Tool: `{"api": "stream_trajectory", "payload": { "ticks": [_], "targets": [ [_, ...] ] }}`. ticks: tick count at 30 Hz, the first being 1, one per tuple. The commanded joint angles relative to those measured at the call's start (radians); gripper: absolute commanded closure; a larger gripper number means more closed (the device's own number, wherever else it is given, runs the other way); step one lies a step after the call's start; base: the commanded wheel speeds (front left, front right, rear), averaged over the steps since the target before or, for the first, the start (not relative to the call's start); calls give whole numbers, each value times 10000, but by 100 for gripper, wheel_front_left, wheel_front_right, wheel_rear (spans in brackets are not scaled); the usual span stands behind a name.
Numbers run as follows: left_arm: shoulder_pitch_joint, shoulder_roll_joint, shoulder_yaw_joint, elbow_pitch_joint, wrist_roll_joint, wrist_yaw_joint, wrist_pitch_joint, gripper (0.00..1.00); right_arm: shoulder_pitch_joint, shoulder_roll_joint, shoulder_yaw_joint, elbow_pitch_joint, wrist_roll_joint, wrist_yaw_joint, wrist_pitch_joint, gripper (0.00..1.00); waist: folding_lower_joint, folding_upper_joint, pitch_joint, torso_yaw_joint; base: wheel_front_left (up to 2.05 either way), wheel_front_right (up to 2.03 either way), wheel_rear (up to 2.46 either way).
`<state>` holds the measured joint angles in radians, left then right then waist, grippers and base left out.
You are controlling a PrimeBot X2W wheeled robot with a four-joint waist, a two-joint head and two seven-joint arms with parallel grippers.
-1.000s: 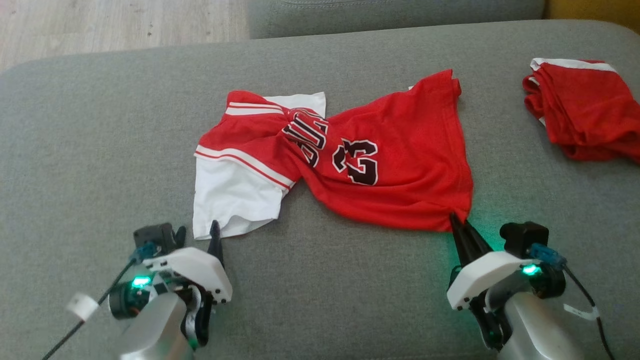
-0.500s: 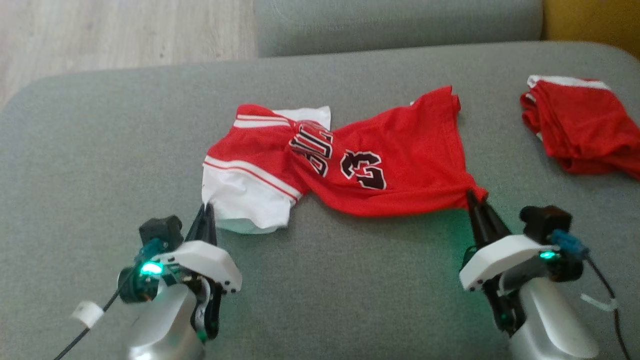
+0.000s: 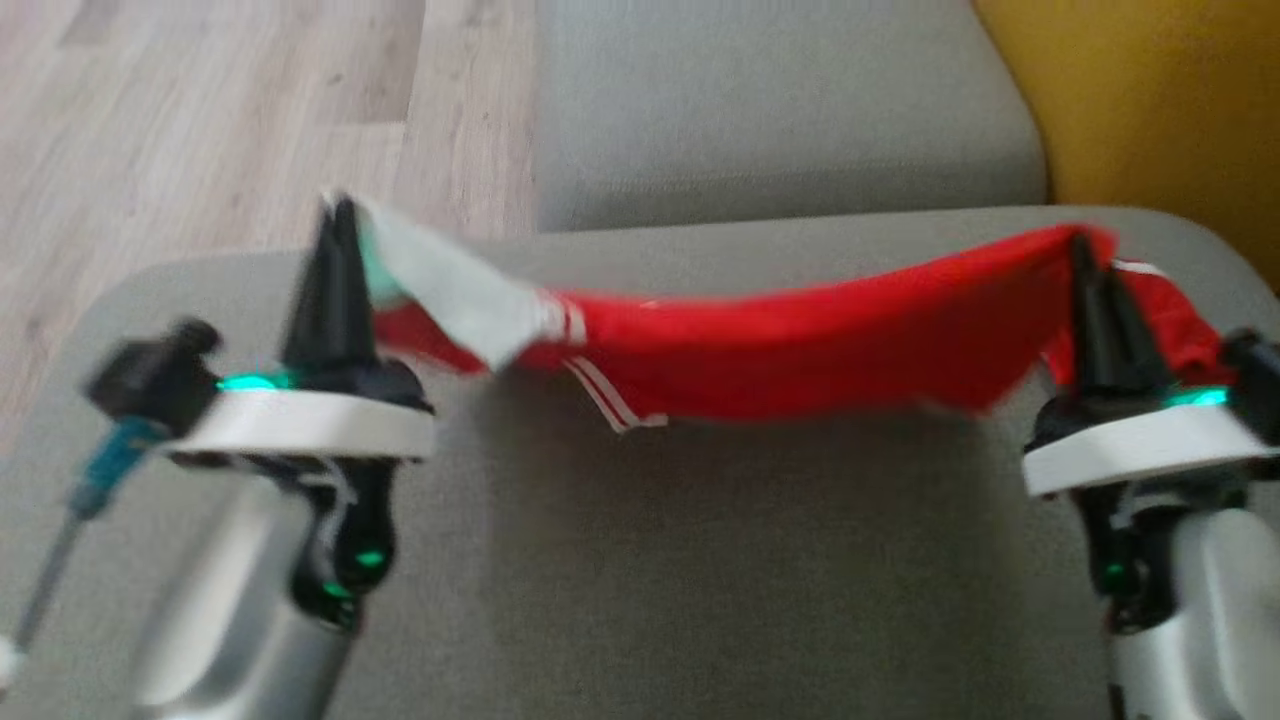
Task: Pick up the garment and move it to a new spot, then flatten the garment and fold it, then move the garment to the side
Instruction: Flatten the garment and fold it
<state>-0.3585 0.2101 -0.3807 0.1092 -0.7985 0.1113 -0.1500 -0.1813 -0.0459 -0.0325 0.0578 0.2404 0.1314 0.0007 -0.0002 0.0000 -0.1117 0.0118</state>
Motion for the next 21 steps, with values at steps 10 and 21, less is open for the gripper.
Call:
{"api": "stream_trajectory", "payload": {
  "ticks": [10, 21],
  "targets": [
    [-2178, 2082, 776, -4850, 1006, 1115, 2482, 100, -518, -43, -260, -4774, -517, -7, 1941, 100, 2, 0, -120, -203, 0, 0, 0],
    [-3948, 2747, 557, -3660, 1300, 905, 3791, 100, -1370, -43, -399, -4226, -254, -7, 3008, 100, 2, 0, 1274, -244, 0, 0, 0]
  ]
}}
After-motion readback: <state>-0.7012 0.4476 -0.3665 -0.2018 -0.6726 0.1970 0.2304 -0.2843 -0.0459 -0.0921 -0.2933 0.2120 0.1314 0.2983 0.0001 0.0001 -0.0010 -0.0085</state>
